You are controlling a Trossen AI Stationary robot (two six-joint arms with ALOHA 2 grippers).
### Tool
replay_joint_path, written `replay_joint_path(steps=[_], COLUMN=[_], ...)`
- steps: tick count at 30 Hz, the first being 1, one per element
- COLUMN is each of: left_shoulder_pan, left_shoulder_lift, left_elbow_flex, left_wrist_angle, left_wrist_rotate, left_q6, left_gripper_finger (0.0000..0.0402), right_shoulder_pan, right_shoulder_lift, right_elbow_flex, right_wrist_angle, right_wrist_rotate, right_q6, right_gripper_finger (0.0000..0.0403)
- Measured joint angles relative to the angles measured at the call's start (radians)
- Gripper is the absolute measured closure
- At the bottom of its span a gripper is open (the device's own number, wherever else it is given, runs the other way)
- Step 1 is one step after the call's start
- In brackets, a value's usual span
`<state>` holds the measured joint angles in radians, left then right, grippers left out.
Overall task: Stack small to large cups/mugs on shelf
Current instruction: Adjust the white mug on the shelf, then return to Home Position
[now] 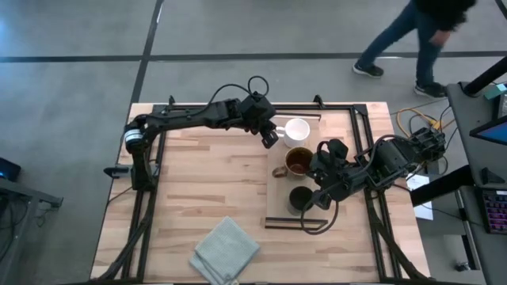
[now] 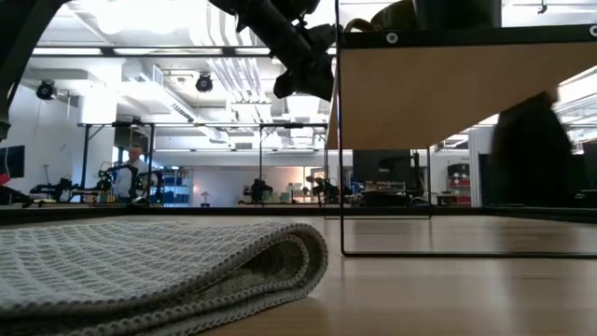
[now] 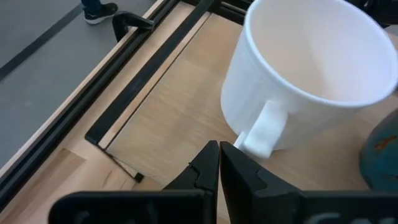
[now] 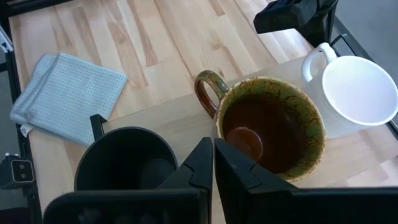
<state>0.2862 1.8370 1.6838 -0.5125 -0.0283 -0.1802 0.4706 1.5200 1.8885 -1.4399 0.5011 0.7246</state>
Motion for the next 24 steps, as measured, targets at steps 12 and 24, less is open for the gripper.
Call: replay_joint_path(steps=[12,24], left_shoulder_pan=[0.002,-0.001], left_shoulder_lift=[-0.015,-0.265], left_elbow_flex=[0.01,0.024], left_wrist_angle=[-0.01,-0.075], left_wrist_rotate=[-0.07,-0.112], left_q6=[0.012,0.038], left_gripper_finger=[0.0402,0.0402], right_shoulder_pan=[0.0,0.02], right_shoulder_lift=[-0.001,-0.079], right_elbow_flex=[0.0,0.0], right_wrist_angle=[-0.006,-0.022], right_wrist_rotate=[0.002,0.074], right_q6=[-0.026,-0.027], right_gripper_finger=[0.0394,0.0394])
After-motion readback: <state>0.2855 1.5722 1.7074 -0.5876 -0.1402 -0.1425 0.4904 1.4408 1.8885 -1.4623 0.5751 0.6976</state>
